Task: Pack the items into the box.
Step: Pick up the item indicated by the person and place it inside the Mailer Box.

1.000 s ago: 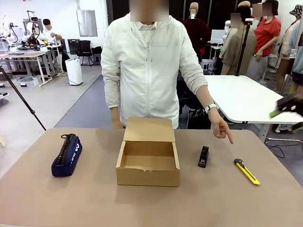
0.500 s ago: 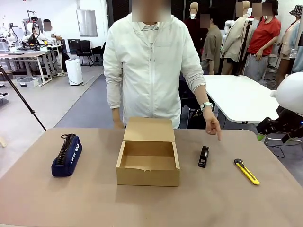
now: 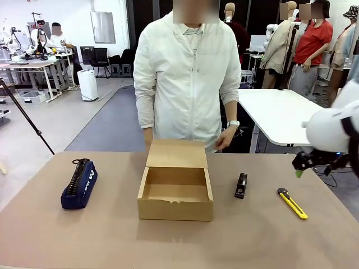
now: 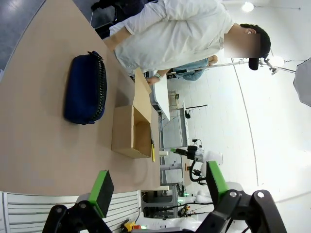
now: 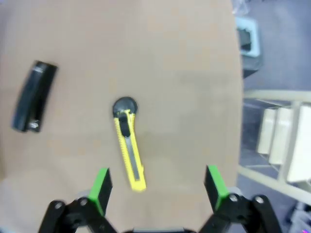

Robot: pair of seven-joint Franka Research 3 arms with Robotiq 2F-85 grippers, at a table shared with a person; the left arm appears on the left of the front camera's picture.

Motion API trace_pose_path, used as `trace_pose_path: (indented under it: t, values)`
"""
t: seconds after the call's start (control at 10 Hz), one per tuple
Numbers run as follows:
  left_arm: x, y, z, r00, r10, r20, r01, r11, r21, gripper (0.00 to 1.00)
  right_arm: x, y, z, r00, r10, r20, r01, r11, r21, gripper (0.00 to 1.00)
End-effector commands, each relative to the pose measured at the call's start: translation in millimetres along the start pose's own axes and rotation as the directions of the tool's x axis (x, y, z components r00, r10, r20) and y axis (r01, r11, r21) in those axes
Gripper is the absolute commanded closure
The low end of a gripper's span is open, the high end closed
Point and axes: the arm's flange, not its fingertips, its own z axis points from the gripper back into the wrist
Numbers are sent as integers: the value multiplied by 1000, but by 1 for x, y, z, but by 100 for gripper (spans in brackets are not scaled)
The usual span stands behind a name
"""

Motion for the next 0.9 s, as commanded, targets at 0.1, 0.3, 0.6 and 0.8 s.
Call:
trace_pose_path:
  t: [0.1, 0.3, 0.6, 0.8]
  values:
    - [0, -1, 2, 1000, -13, 6, 13, 1000, -25, 0, 48, 18, -47, 996, 75, -51, -79, 994, -81, 0]
    - [0, -1, 2, 1000, -13, 6, 13, 1000, -25, 0, 59, 22, -74, 995, 47, -87, -53, 996, -74, 0]
    - [0, -1, 2, 1000, -13, 6, 13, 1000, -25, 0, 52, 29, -84, 983, 101, -155, -104, 995, -11, 0]
    - [0, -1, 2, 1000, -13, 6, 13, 1000, -25, 0, 34, 32, -84, 981, 83, -176, -89, 996, -29, 0]
